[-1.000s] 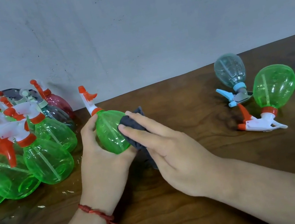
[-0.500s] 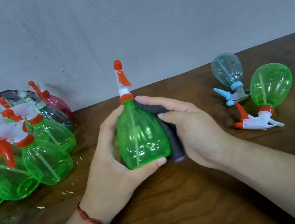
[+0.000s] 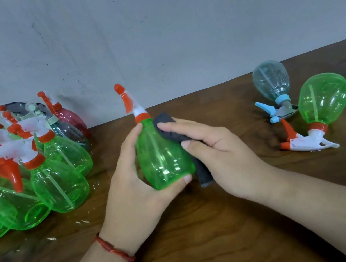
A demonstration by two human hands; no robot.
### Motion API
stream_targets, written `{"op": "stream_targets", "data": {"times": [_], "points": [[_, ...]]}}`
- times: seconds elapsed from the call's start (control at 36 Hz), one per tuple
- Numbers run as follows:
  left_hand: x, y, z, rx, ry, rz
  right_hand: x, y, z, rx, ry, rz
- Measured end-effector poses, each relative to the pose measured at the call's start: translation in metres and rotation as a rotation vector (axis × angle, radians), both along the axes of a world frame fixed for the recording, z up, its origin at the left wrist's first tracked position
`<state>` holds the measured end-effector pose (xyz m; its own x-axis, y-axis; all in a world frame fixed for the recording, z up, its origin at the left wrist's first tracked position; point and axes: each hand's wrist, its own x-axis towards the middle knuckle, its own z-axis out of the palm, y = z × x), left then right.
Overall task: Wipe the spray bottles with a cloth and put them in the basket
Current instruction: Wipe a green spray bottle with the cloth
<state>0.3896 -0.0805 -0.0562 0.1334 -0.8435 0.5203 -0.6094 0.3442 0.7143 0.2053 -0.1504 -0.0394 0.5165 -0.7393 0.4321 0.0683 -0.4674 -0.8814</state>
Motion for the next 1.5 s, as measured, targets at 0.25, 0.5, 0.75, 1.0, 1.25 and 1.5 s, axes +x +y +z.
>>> {"op": "stream_targets", "data": {"times": [0.25,0.5,0.75,1.0,1.25,1.5], "points": [[0.021,-0.010,-0.004,0.025,0.167,0.174,0.007,0.005,-0.013,-0.238,0.171,0.010],[0.012,-0.005,-0.005,0.028,0.014,0.004,0.005,-0.003,0.000,0.097,0.006,-0.001],[0.000,0.006,0.005,0.036,-0.013,-0.160,-0.002,-0.012,0.007,0.475,-0.267,0.153],[-0.004,0.007,0.004,0.024,0.000,-0.130,0.001,-0.010,0.003,0.346,-0.233,0.069],[0.014,-0.005,-0.001,0.009,0.058,0.146,0.006,0.003,-0.006,-0.048,0.069,0.022],[0.009,-0.003,0.000,-0.060,-0.114,0.126,0.007,0.009,-0.003,-0.282,0.182,-0.128]]}}
